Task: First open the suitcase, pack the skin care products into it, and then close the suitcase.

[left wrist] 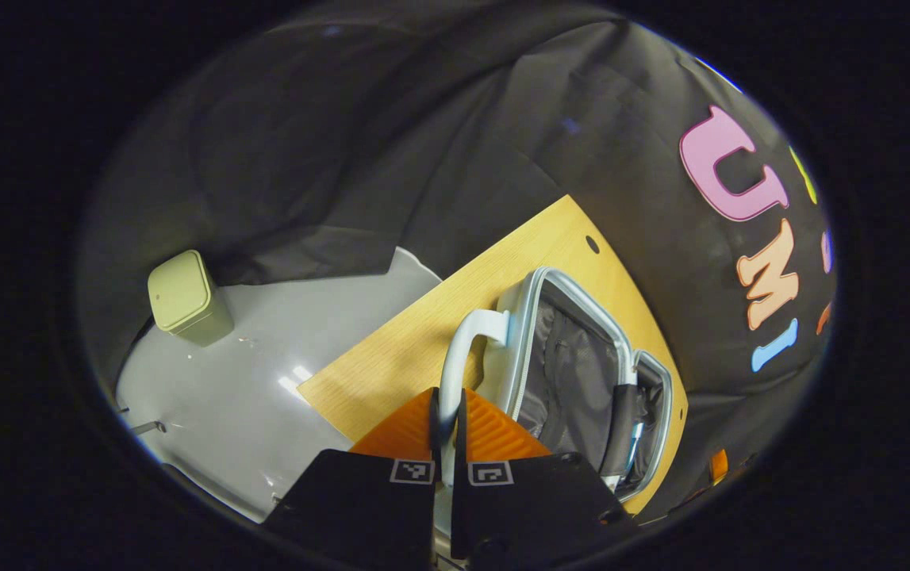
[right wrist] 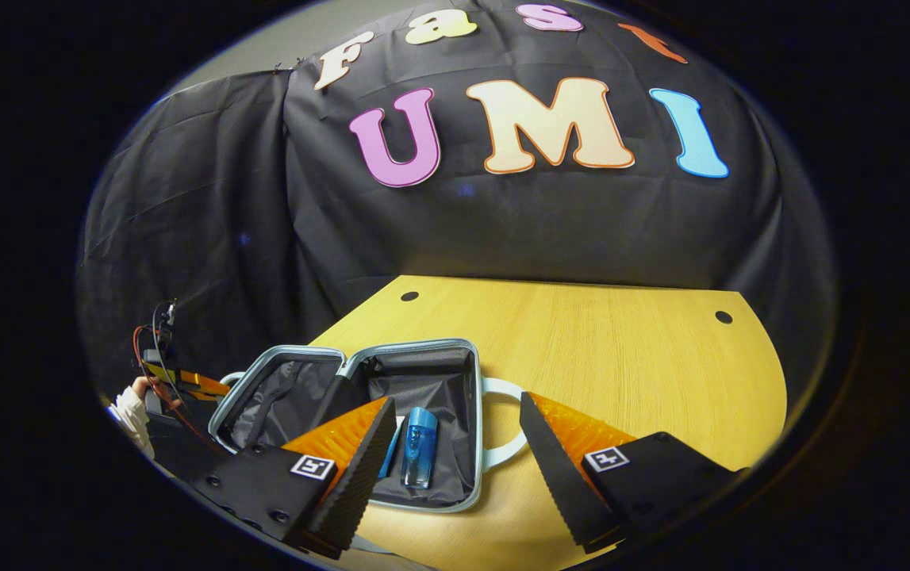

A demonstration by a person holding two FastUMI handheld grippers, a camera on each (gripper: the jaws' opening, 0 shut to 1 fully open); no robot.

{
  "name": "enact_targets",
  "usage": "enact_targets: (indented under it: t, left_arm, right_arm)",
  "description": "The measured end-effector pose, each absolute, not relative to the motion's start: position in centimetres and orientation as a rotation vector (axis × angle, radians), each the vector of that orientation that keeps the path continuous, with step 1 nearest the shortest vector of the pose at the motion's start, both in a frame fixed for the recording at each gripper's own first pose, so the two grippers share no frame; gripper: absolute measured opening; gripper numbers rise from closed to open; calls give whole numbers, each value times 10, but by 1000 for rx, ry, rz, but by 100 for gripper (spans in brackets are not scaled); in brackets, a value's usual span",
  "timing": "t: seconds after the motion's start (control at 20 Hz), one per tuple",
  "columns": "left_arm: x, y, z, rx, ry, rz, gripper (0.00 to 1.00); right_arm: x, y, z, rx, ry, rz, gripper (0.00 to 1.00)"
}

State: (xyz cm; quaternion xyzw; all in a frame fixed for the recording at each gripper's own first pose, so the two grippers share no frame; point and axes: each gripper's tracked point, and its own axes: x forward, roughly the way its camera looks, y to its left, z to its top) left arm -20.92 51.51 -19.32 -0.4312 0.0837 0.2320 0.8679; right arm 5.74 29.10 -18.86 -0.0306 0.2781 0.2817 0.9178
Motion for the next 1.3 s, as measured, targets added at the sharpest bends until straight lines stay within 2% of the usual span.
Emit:
enact_targets:
  t: [0.35, 0.55, 0.65, 0.7, 0.75, 0.8, 0.85, 0.9, 1.3]
  left_arm:
    - [-227, 472, -88, -808, 69, 407, 1]
    - [-220, 433, -41, -687, 109, 408, 1]
    - [-216, 416, -29, -642, 158, 445, 1]
    - [-215, 411, -28, -629, 188, 475, 1]
    - [-214, 403, -25, -618, 218, 501, 1]
    - [-214, 396, -21, -602, 235, 521, 1]
    - [-211, 390, -17, -589, 249, 537, 1]
    - [-208, 381, -10, -575, 254, 552, 1]
    - [-149, 277, 31, -475, 265, 542, 1]
  right_arm:
    - [59, 284, -186, -30, 556, 576, 98]
    - [61, 271, -179, 5, 539, 563, 98]
    - [61, 260, -178, 4, 537, 556, 94]
    - [62, 255, -175, -5, 526, 553, 94]
    - [62, 250, -172, -11, 516, 554, 98]
    - [61, 246, -171, -12, 509, 556, 98]
    - [60, 242, -171, -11, 505, 558, 94]
    - [59, 238, -169, -6, 497, 561, 98]
    - [58, 182, -167, 27, 488, 578, 98]
